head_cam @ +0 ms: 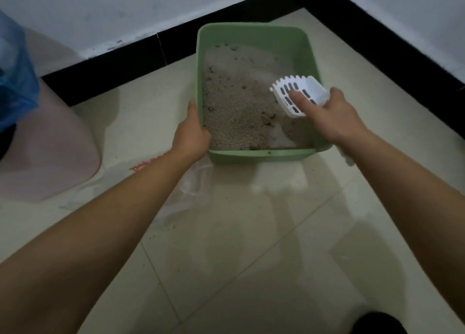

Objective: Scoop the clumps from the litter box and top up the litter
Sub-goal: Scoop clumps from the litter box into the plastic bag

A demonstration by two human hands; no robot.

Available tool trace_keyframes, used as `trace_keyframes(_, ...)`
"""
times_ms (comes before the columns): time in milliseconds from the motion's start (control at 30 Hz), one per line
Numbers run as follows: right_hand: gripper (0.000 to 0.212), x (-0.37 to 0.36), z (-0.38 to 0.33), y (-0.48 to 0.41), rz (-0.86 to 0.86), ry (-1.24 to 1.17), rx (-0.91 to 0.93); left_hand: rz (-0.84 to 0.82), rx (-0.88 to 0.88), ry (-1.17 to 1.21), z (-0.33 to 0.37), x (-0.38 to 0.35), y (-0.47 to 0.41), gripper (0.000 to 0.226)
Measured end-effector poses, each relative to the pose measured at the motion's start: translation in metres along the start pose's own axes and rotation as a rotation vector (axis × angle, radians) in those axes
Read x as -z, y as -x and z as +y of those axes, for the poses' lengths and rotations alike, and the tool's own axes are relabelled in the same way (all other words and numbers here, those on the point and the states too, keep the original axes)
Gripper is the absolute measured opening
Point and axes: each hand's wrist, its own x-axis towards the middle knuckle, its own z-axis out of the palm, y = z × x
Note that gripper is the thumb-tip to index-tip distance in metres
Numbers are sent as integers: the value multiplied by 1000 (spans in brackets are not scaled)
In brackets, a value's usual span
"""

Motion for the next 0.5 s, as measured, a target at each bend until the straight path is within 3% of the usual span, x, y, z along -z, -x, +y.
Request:
trace_keyframes(67,87,17,-8,-17,3,187,-7,-3,27,15,4,-2,7,75)
trace_keyframes(167,65,38,-23,-40,-31,579,192,6,49,10,9,-5,13,76)
trace_keyframes(367,70,47,-55,-68,-10,1332,686,9,76,25,8,-8,15,77)
trace_keyframes(433,68,36,-46,-76,-85,1410,835,29,58,38,7,-10,15,75)
trace_keyframes(500,62,17,-33,-76,-173,1313,881,51,47,38,7,-11,17,72)
